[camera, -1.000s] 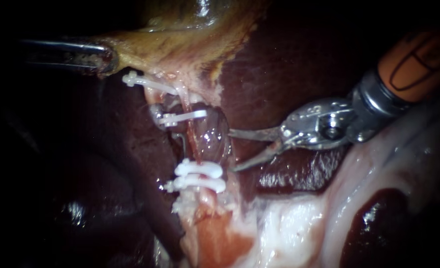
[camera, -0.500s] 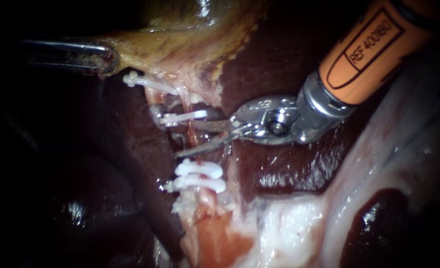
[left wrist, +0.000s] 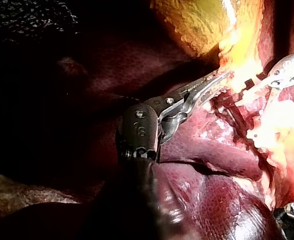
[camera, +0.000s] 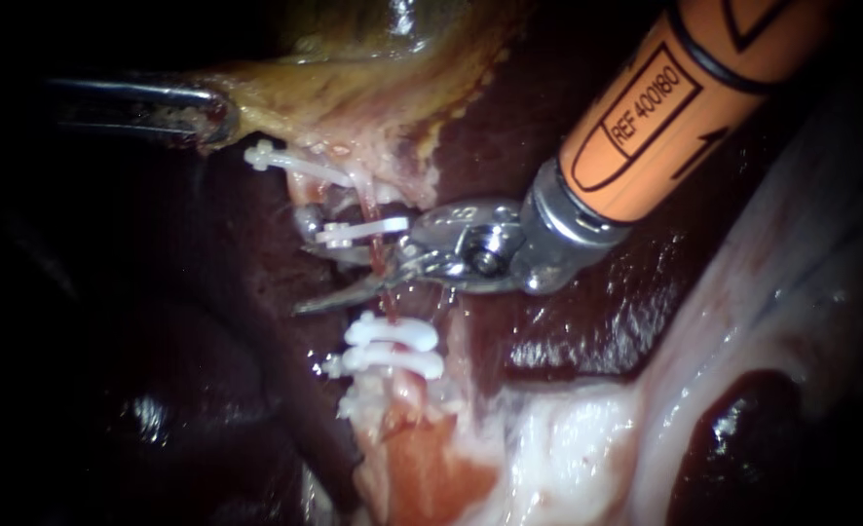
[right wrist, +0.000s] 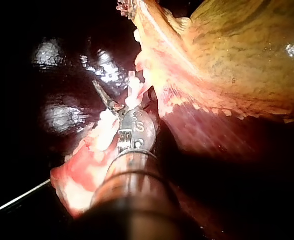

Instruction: Go to the cutting position right tube

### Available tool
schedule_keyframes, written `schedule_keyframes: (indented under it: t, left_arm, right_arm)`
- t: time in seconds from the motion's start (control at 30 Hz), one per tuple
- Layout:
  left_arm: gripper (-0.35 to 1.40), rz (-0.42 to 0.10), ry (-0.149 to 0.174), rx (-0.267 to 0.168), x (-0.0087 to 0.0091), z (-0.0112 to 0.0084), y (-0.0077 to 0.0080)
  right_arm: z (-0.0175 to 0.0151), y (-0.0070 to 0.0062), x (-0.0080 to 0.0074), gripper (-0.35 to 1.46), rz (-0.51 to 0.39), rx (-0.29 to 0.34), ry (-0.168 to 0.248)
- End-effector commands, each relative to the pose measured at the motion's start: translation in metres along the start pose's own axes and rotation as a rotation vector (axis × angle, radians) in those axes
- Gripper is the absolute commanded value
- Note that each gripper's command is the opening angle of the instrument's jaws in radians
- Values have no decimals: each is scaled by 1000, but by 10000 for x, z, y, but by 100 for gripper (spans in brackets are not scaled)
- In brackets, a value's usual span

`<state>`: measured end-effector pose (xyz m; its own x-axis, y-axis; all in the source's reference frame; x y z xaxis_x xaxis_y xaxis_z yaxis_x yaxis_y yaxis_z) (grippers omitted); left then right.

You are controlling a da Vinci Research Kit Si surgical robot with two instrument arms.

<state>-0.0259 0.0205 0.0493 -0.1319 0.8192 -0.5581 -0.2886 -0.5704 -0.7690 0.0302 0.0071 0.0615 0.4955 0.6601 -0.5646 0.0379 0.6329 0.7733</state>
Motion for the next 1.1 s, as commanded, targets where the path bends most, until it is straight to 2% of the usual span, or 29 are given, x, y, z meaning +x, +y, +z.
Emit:
schedule_keyframes:
  t: [0.03,0.2,0.43,0.63,1.1]
  left_arm:
    - [-35,0,0,0,0,0,0]
    - [-35,0,0,0,0,0,0]
    - [-35,0,0,1,0,0,0]
    - [-35,0,0,1,0,0,0]
    - [-35,0,0,1,0,0,0]
  right_arm:
    - [0,-1,0,143,6,1,2]
    - [0,-10,1,143,5,43,-1]
    - [6,-35,8,143,-1,120,21]
    - [6,-48,17,143,-2,153,46]
    - [5,-48,18,143,-1,158,46]
